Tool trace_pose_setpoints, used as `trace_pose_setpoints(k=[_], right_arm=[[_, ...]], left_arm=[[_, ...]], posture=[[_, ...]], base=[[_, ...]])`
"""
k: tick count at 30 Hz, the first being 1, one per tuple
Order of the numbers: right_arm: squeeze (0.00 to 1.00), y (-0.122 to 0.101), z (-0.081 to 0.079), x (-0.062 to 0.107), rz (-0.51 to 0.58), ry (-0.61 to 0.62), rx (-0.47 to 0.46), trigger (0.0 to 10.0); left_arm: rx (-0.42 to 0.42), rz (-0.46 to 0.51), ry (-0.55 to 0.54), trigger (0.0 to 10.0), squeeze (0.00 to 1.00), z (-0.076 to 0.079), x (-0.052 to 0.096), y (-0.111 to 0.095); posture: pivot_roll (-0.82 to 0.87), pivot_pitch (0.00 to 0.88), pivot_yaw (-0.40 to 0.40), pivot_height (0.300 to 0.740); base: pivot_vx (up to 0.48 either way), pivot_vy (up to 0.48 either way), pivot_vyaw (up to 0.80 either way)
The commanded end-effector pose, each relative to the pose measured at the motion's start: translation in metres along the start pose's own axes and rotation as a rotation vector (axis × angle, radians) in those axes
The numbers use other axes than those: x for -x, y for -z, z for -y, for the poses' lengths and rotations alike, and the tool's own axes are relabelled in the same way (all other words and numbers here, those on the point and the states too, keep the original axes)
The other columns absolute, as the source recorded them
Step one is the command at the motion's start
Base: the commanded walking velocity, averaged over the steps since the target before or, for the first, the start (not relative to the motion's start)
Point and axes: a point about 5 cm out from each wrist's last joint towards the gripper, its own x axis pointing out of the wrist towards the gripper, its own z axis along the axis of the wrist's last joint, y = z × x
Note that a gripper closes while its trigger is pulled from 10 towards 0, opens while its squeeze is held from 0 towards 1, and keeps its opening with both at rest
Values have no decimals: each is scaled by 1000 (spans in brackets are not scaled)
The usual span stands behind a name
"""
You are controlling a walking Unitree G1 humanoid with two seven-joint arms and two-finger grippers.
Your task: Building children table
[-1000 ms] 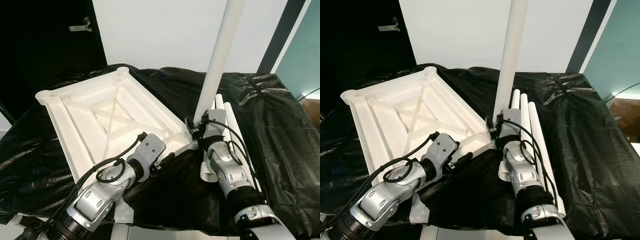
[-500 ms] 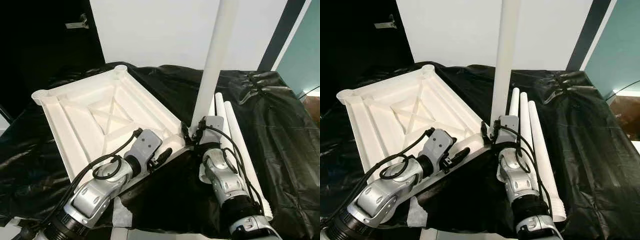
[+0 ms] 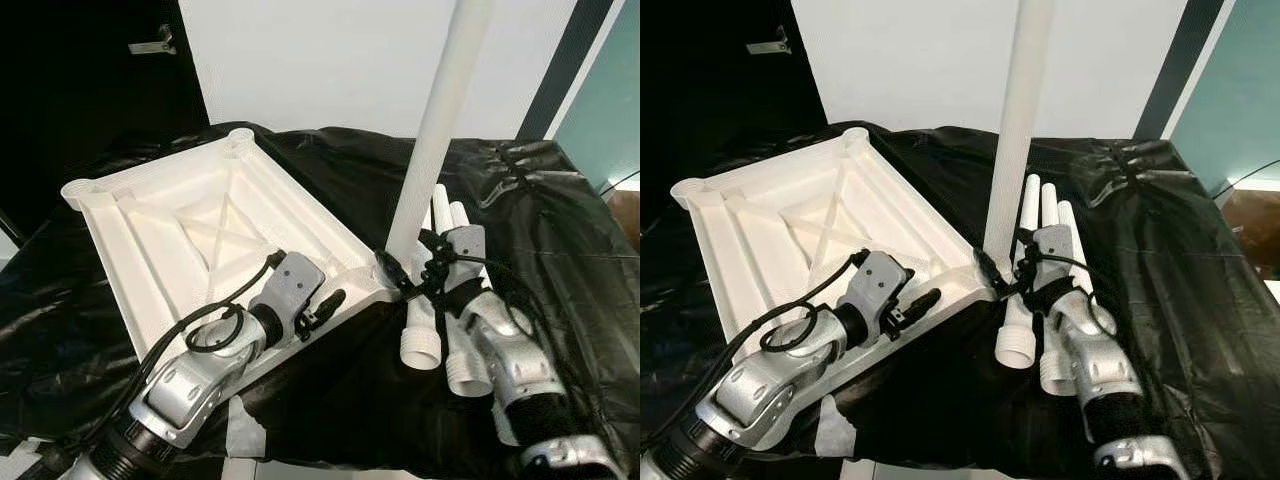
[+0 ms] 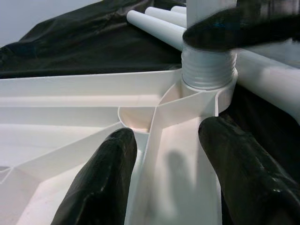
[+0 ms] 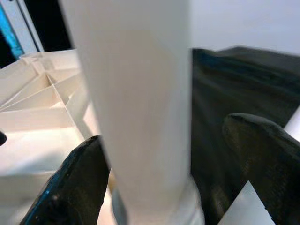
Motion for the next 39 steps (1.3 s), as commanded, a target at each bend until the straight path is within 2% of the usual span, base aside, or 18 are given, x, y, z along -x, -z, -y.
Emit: trace_pose_setpoints(k=[1,5,7,8,9,10,11,12,13,17,19,26,27,28,29,33,35,39], right_arm=[[0,3,-3,-1,-17,-88,-9,10000],[0,1,-1,-7,-53,-209,7,10000],[0,0,-1,-10,-63,-224,31,9686],[0,0,-1,-14,-70,-250,25,6667],[0,0,0,-17,-80,-257,39,4510],[0,0,0,-17,-80,-257,39,4510],[0,0,0,-19,-83,-274,47,3608],[0,0,0,-19,-83,-274,47,3608],[0,1,1,-21,-89,-273,53,0],[0,7,4,-22,-108,-255,45,0],[0,9,6,-22,-107,-226,8,0],[0,18,3,-22,-138,-161,-2,0],[0,23,2,-24,-155,-91,-5,10000],[0,23,2,-24,-155,-91,-5,10000],[0,24,2,-25,-151,-14,-31,10000],[0,26,1,-26,-154,44,-39,10000],[0,30,-1,-27,-169,150,-69,10000],[0,30,-4,-28,-175,235,-81,10000]], left_arm=[[4,-12,170,10000,0,6,1,3],[10,-5,170,10000,0,5,0,0],[10,-4,170,10000,0,4,0,-1],[10,0,180,10000,0,5,0,-2],[7,0,186,10000,0,6,0,-2],[7,0,186,10000,0,6,0,-2],[2,-2,189,10000,0,6,-1,-2],[2,-2,189,10000,0,6,-1,-2],[0,0,193,10000,0,7,-1,-3],[-2,5,202,10000,0,9,-2,-5],[0,5,201,10000,0,10,-2,-4],[-2,4,203,10000,0,12,-4,-3],[-4,3,204,10000,0,13,-4,-3],[-4,3,204,10000,0,13,-4,-3],[-2,1,205,10000,0,14,-4,-2],[0,1,210,10000,0,15,-4,-2],[3,-2,215,10000,0,16,-3,-1],[4,-3,213,10000,0,17,-3,-1]], posture=[[-11,0,-8,740],[-7,0,-4,740],[-6,0,-1,740],[-10,0,-2,740],[-5,0,-3,740],[-5,0,-3,740],[-3,0,-4,740],[-3,0,-4,740],[3,0,-8,740],[14,0,-15,740],[15,0,-16,740],[16,0,-19,740],[13,0,-15,740],[13,0,-15,740],[11,0,-15,740],[9,0,-14,740],[7,0,-16,740],[7,0,-17,740]], base=[[0,0,0],[0,0,0],[0,0,0],[0,0,0],[0,0,0],[0,0,0],[0,0,0],[0,0,0],[0,0,0],[0,0,0],[0,0,0],[0,0,0],[0,0,0],[0,0,0],[0,0,0],[0,0,0],[0,0,0],[0,0,0]])
